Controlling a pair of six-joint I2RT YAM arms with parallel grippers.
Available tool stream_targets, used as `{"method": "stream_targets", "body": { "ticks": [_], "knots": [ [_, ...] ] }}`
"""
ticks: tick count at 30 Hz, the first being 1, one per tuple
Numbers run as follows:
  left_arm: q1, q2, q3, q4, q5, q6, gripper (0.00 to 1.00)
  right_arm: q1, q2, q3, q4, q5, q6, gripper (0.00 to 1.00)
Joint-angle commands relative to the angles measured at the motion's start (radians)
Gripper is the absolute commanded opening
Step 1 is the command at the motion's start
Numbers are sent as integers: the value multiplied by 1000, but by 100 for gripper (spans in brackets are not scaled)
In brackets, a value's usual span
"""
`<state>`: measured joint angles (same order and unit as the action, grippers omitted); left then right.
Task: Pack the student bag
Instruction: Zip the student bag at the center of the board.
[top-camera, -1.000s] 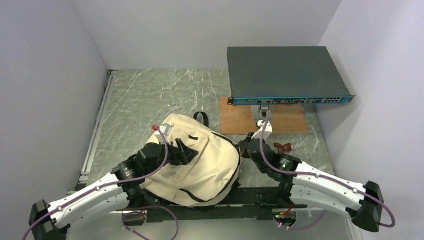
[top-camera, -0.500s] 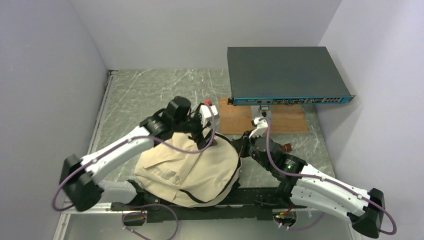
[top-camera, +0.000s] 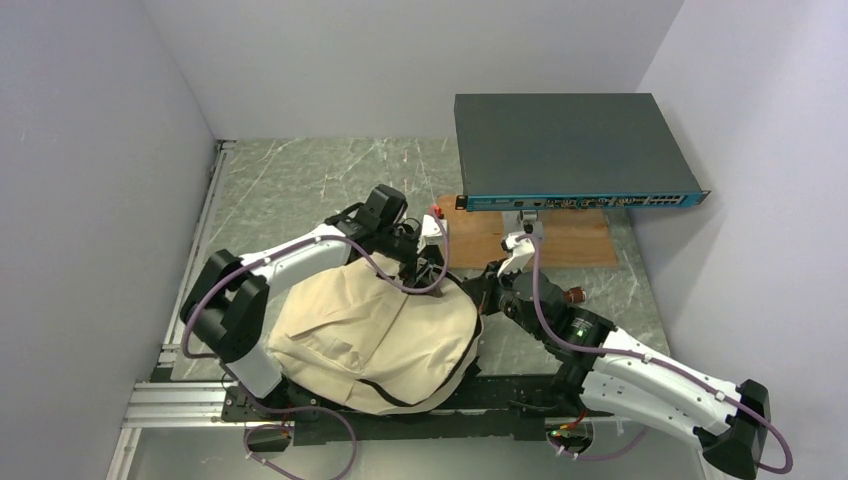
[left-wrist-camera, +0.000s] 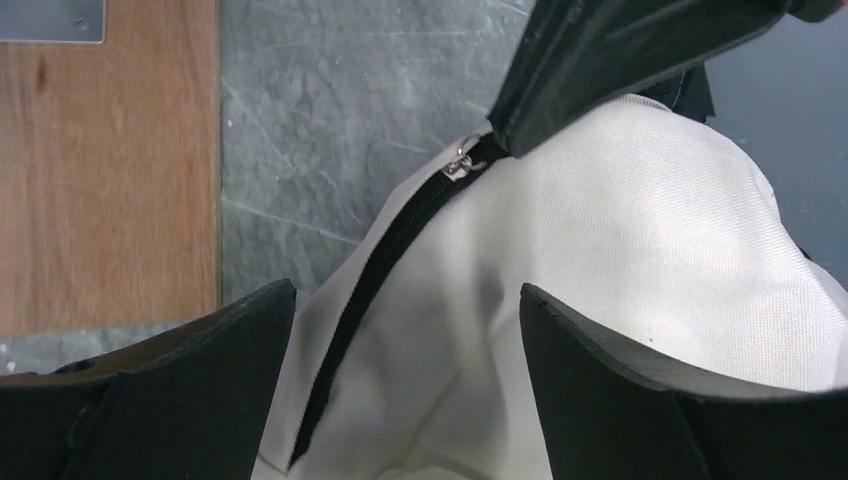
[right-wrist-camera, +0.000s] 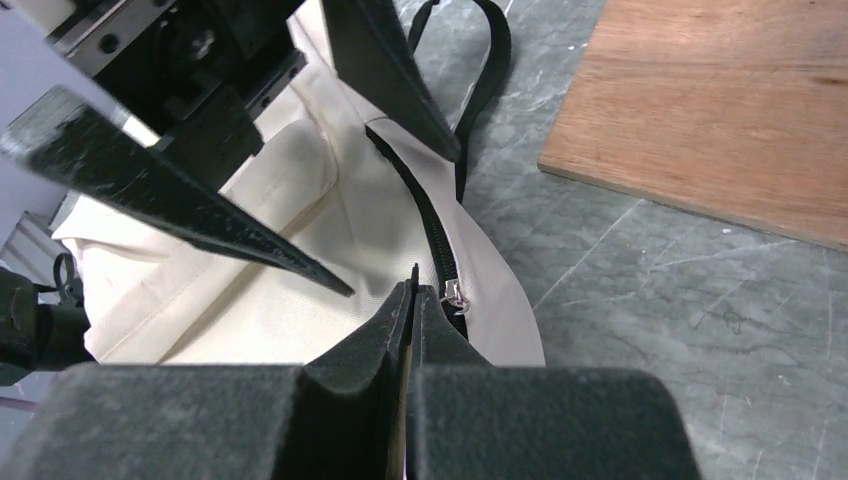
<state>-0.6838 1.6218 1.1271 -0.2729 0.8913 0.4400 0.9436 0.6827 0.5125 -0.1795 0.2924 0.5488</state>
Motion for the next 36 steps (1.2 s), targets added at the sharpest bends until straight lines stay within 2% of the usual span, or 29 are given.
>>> {"method": "stream_targets", "body": {
  "ticks": [1,2,4,8,12,14,17,22,25,27,30,33,36],
  "knots": [
    [18,79,71,55,151,6,84,-4,16,57,65,-32,-23,0],
    [25,104,79,52,162,0,79,-3,23,64,60,-31,-25,0],
    [46,133,109,15,159,5,59,-3,29,72,51,-31,-30,0],
    [143,133,125,14,109,-52,1,-5,5,62,-3,43,-16,0],
    [243,80,105,39,21,-78,0,-11,-65,16,-95,191,108,0],
    [293,73,104,28,19,-77,0,-11,-200,-53,-56,188,167,0],
    [323,91,129,-16,10,-71,0,-7,-317,-142,28,117,159,0],
    [394,140,142,75,19,-201,0,24,-314,-172,47,-112,107,0],
    [434,167,155,92,44,-247,0,41,-370,-171,-65,-160,110,0],
    [439,167,164,61,89,-207,0,41,-392,-144,-146,-130,81,0],
    [432,154,145,81,73,-264,0,41,-347,-87,-162,-114,22,0],
    [428,153,162,41,146,-264,0,44,-219,-22,-138,-147,-72,0],
    [416,99,127,18,205,-183,0,24,48,140,-297,78,-79,0]
  ]
}}
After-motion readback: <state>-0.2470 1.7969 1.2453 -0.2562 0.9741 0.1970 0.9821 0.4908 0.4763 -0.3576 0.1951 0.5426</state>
